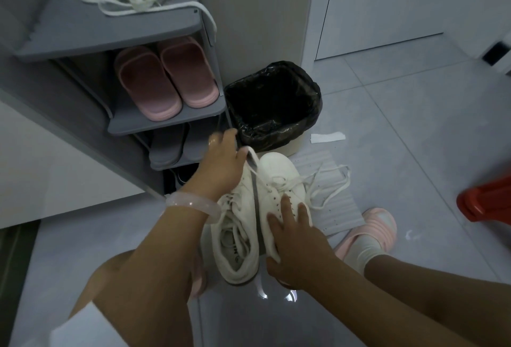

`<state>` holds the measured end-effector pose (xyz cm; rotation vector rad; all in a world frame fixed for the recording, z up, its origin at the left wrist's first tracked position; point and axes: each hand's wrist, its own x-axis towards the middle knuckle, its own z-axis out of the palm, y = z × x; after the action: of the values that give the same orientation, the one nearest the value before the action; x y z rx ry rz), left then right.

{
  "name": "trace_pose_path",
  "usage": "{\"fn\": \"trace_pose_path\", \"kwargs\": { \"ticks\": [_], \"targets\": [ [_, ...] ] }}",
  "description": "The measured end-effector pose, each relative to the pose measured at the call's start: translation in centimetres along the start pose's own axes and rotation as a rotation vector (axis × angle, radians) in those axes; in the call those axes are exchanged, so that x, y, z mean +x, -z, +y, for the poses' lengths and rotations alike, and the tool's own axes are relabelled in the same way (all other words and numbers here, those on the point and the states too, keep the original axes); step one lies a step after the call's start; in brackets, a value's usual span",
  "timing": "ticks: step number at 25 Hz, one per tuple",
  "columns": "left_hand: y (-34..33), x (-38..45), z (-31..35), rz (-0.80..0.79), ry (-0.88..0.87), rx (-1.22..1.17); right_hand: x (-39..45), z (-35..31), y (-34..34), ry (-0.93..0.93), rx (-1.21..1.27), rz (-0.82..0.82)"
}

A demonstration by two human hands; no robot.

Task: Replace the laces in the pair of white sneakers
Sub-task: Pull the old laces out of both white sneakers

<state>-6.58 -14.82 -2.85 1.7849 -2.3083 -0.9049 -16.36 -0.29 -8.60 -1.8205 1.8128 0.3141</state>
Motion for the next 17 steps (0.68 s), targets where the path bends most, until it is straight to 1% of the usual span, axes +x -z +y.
{"fn": "trace_pose_path", "kwargs": {
  "ticks": [1, 2, 4, 6, 7, 10, 11, 14, 15, 16, 17],
  "targets": [
    [-1.1, -0.1, -0.6, -0.043, -0.014, 0.038, -0.1, 0.0, 0.0, 0.0, 0.003, 0.007],
    [-2.3, -0.1, -1.2, -0.069, -0.04, 0.13, -0.1, 0.1, 0.0, 0.001, 0.004, 0.012],
    [-4.7, 0.0, -1.3, -0.087, -0.063, 0.277, -0.1, 0.0, -0.2, 0.005, -0.006, 0.013],
    [-6.6, -0.2, -0.6, -0.112, -0.047, 0.31, 0.0, 0.0, -0.3, 0.01, -0.001, 0.02],
    [-7.4, -0.3, -0.4, -0.098, -0.036, 0.315, 0.1, 0.1, -0.4, 0.011, 0.006, 0.018],
    [-8.4, -0.6, 0.1, 0.036, -0.097, 0.262, 0.2, 0.1, -0.4, 0.014, 0.011, 0.013],
    [-7.8, -0.6, 0.4, 0.132, -0.137, 0.183, 0.1, 0.1, -0.4, 0.013, 0.007, 0.009],
    [-3.4, 0.1, 1.0, 0.625, -0.183, -0.164, 0.0, 0.1, -0.2, 0.017, -0.017, 0.002],
    [-2.2, 0.4, 0.7, 0.689, -0.178, -0.228, -0.1, 0.1, -0.2, 0.014, -0.02, -0.001],
    [-1.8, 0.5, 0.2, 0.637, -0.154, -0.226, -0.1, 0.0, -0.1, 0.011, -0.022, -0.002],
    [-2.0, 0.5, -0.4, 0.491, -0.128, -0.18, -0.1, 0.0, -0.1, 0.008, -0.024, 0.0]
  ]
}}
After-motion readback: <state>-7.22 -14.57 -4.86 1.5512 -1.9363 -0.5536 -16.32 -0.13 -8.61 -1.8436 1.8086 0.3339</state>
